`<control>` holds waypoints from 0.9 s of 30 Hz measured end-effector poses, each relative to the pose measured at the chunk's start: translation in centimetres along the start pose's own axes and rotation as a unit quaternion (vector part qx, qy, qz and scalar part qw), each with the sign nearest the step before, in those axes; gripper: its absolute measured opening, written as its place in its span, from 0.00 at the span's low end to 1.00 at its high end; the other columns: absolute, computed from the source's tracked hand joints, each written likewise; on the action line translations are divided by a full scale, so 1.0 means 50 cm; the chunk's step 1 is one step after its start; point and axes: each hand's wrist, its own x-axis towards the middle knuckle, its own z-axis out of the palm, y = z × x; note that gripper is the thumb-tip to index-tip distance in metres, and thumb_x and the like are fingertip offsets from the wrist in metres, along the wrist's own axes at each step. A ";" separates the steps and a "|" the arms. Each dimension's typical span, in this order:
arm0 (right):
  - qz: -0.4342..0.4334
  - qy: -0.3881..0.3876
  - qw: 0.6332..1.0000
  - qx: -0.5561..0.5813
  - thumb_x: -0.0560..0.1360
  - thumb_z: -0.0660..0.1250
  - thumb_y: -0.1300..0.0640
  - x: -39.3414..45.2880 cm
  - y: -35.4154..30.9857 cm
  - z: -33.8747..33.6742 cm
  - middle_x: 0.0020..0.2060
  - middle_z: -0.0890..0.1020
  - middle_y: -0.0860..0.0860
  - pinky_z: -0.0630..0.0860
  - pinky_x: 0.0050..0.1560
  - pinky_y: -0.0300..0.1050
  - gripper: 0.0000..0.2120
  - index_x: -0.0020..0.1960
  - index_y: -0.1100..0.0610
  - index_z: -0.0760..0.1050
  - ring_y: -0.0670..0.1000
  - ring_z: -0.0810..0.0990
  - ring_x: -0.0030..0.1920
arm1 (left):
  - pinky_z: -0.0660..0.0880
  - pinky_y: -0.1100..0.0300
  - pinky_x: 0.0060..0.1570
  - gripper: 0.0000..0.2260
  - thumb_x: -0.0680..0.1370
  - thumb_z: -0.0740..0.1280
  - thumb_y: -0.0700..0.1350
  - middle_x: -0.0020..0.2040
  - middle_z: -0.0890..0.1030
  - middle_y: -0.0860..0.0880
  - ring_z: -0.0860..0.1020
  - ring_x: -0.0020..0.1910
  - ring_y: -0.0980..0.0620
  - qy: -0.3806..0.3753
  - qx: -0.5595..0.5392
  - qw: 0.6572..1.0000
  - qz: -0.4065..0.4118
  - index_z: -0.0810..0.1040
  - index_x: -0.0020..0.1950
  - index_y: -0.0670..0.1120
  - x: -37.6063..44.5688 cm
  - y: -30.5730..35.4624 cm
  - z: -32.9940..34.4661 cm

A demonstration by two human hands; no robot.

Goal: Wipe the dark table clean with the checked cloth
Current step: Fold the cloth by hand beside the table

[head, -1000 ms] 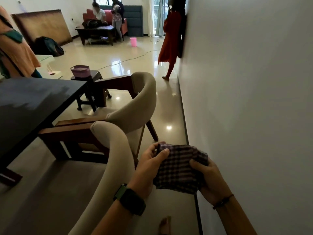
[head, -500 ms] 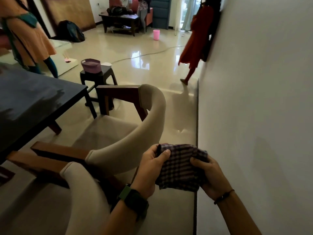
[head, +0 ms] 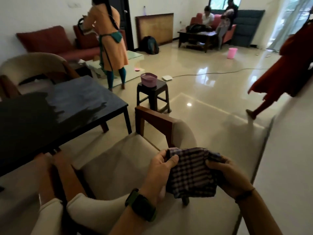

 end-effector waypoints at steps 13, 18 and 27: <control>0.052 -0.036 0.998 -0.016 0.63 0.68 0.65 0.467 -0.211 -0.134 0.45 0.84 0.60 0.82 0.41 0.50 0.16 0.50 0.63 0.79 0.58 0.81 0.45 | 0.79 0.58 0.42 0.09 0.77 0.60 0.40 0.46 0.84 0.48 0.82 0.47 0.50 0.073 -0.043 0.996 0.032 0.78 0.53 0.46 0.489 0.076 0.074; 0.088 -0.063 0.993 -0.035 0.64 0.67 0.65 0.689 -0.314 -0.156 0.45 0.84 0.60 0.82 0.37 0.49 0.18 0.54 0.64 0.78 0.58 0.83 0.43 | 0.78 0.48 0.49 0.08 0.77 0.61 0.39 0.47 0.84 0.43 0.81 0.48 0.44 0.146 -0.100 0.984 0.035 0.78 0.52 0.44 0.713 0.140 0.089; 0.188 -0.150 0.971 -0.015 0.61 0.77 0.59 0.917 -0.443 -0.265 0.53 0.82 0.62 0.82 0.43 0.51 0.29 0.60 0.64 0.75 0.60 0.82 0.51 | 0.79 0.50 0.45 0.08 0.78 0.60 0.40 0.49 0.83 0.42 0.81 0.49 0.44 0.229 -0.134 0.964 0.015 0.78 0.51 0.45 0.963 0.184 0.178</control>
